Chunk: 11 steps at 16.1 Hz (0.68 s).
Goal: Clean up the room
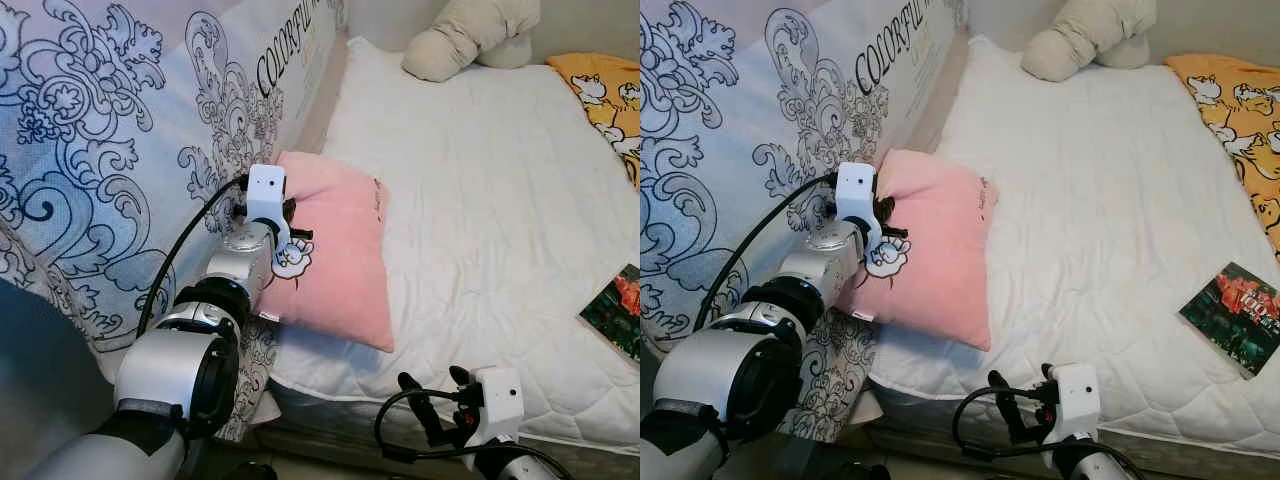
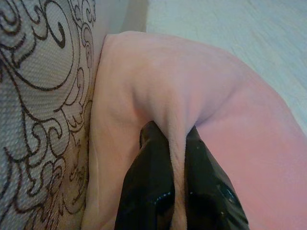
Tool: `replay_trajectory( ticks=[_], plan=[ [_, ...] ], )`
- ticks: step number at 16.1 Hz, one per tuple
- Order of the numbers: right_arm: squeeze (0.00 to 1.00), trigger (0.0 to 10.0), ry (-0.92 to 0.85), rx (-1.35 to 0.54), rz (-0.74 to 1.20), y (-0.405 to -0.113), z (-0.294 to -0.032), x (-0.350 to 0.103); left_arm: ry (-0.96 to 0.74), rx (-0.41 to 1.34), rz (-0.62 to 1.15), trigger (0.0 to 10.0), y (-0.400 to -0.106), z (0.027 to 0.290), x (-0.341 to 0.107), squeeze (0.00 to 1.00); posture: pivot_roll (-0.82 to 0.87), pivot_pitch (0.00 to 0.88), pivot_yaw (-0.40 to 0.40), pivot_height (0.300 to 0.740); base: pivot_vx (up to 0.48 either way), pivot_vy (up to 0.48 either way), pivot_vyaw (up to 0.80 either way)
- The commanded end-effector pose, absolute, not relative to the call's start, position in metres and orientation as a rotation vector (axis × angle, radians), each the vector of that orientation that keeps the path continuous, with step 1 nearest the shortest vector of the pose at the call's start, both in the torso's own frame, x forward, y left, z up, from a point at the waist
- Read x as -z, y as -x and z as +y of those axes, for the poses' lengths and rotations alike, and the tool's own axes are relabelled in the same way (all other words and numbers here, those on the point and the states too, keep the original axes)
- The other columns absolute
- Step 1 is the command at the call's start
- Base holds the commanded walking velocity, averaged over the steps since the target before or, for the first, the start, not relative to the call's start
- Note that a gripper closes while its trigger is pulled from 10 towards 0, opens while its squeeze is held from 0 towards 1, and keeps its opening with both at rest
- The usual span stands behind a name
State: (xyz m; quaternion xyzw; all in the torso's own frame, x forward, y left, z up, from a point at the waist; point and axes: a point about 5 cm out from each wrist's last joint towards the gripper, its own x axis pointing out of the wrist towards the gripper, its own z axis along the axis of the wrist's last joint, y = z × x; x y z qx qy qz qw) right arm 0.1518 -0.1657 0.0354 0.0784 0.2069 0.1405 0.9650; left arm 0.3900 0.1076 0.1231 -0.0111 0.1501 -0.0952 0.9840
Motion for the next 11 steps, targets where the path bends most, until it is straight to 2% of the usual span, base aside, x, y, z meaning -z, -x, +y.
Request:
replay_trajectory(
  ticks=[1, 5, 6, 8, 11],
  plan=[
    [0.00, 10.0, -0.147, -0.286, 0.419, -0.153, -0.167, -0.036, 0.023, 0.141, 0.293, 0.0, -0.391, 0.119, -0.124, 0.00, -0.08, 0.000, -0.005, 0.740, 0.000, 0.000, 0.00],
    [0.00, 10.0, -0.146, -0.287, 0.422, -0.152, -0.167, -0.035, 0.008, 0.148, 0.304, 0.0, -0.389, 0.117, -0.120, 0.00, -0.08, 0.000, -0.005, 0.740, 0.000, 0.000, 0.00],
    [0.00, 10.0, -0.141, -0.278, 0.425, -0.153, -0.168, -0.034, -0.275, 0.319, 0.222, 10.0, -0.387, 0.114, -0.121, 1.00, -0.08, 0.000, -0.008, 0.740, 0.000, 0.000, 0.00],
    [0.00, 10.0, -0.139, -0.272, 0.425, -0.153, -0.168, -0.033, -0.409, 0.422, 0.183, 10.0, -0.384, 0.108, -0.120, 1.00, -0.09, 0.000, -0.006, 0.740, 0.000, 0.000, 0.00],
    [0.00, 10.0, -0.139, -0.272, 0.427, -0.152, -0.167, -0.033, -0.480, 0.463, 0.132, 10.0, -0.384, 0.101, -0.125, 1.00, -0.09, 0.000, -0.004, 0.740, 0.000, 0.000, 0.00]
  ],
)
